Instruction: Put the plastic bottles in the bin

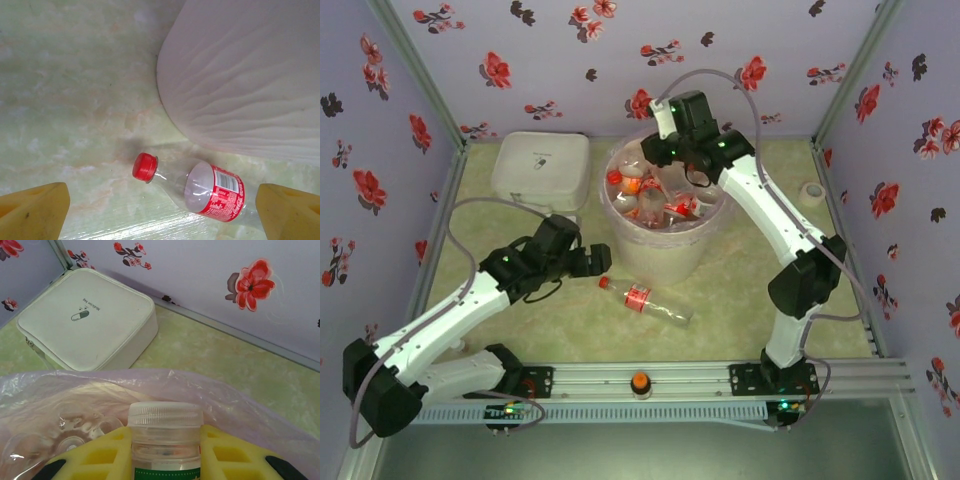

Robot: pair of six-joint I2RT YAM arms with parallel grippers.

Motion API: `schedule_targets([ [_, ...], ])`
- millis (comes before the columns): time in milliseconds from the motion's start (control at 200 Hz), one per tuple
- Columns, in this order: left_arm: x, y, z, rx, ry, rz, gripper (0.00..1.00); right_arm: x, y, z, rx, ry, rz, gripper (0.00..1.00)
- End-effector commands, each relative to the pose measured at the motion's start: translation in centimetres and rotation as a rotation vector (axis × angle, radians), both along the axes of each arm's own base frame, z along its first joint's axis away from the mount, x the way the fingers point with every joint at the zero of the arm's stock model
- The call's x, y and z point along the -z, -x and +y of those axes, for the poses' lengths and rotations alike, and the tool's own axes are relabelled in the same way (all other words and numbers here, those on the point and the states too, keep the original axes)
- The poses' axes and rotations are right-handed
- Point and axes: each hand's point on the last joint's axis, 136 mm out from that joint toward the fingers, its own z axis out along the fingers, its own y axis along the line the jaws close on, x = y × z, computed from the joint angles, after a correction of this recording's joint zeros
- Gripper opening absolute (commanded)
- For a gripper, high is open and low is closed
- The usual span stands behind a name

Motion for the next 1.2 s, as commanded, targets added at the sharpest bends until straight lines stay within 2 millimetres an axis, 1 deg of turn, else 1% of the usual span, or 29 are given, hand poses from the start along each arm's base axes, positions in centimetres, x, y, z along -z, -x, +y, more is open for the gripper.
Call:
schedule_targets([
  [0, -0.1, -0.6, -0.6, -0.020, 0.045, -0.005, 0.96, 3.4, 0.8, -0.5, 0.006, 0.079, 0.103, 0.46],
  [35, 0.1, -0.7, -0.7, -0.017, 0.042, -0.002, 0.96, 2.8, 0.9, -0.6, 0.005, 0.075, 0.096, 0.53],
  [85, 0.1, -0.7, -0.8, -0.015, 0.040, -0.002, 0.96, 1.7, 1.1, -0.8, 0.004, 0.070, 0.079, 0.60],
  [170, 0.2, -0.8, -1.1, -0.006, 0.040, 0.003, 0.96, -0.8, 1.7, -1.4, 0.008, 0.063, 0.042, 0.74],
  [225, 0.4, -0.9, -1.2, -0.007, 0.039, 0.009, 0.96, -2.4, 2.1, -1.9, 0.016, 0.060, 0.012, 0.79],
  [315, 1.1, -0.7, -1.1, -0.027, 0.044, 0.034, 0.96, -4.4, 2.8, -3.1, 0.041, 0.065, -0.033, 0.81],
  [380, 1.8, -0.5, -0.9, -0.066, 0.058, 0.066, 0.96, -5.1, 3.3, -3.9, 0.059, 0.079, -0.045, 0.79],
  [440, 2.5, -0.3, -0.8, -0.106, 0.075, 0.100, 0.96, -5.2, 3.8, -4.7, 0.074, 0.095, -0.043, 0.77],
  [520, 3.3, 0.0, -0.7, -0.165, 0.118, 0.137, 0.96, -4.5, 4.4, -5.4, 0.089, 0.113, -0.025, 0.71],
  [585, 3.9, 0.2, -0.9, -0.202, 0.177, 0.155, 0.96, -3.6, 4.9, -5.5, 0.084, 0.116, -0.002, 0.66],
  [675, 5.0, 0.4, -1.3, -0.258, 0.279, 0.181, 0.96, -2.2, 5.1, -5.4, 0.081, 0.122, 0.029, 0.59],
  [770, 6.2, 0.6, -1.7, -0.307, 0.379, 0.204, 0.95, -0.5, 5.1, -5.2, 0.074, 0.138, 0.069, 0.56],
  [875, 7.4, 0.8, -1.8, -0.351, 0.432, 0.225, 0.94, 1.2, 4.9, -4.6, 0.057, 0.139, 0.113, 0.50],
  [965, 7.7, 0.8, -2.2, -0.373, 0.476, 0.230, 0.95, 3.1, 4.6, -4.4, 0.056, 0.166, 0.151, 0.47],
  [1055, 8.1, 0.8, -2.5, -0.381, 0.493, 0.233, 0.97, 5.0, 4.4, -4.0, 0.045, 0.191, 0.193, 0.45],
  [1130, 8.3, 0.6, -2.9, -0.382, 0.501, 0.235, 0.97, 6.1, 4.2, -3.5, 0.036, 0.183, 0.216, 0.44],
  [1195, 8.7, 0.5, -3.1, -0.387, 0.500, 0.240, 0.97, 6.5, 4.0, -2.9, 0.022, 0.158, 0.227, 0.43],
])
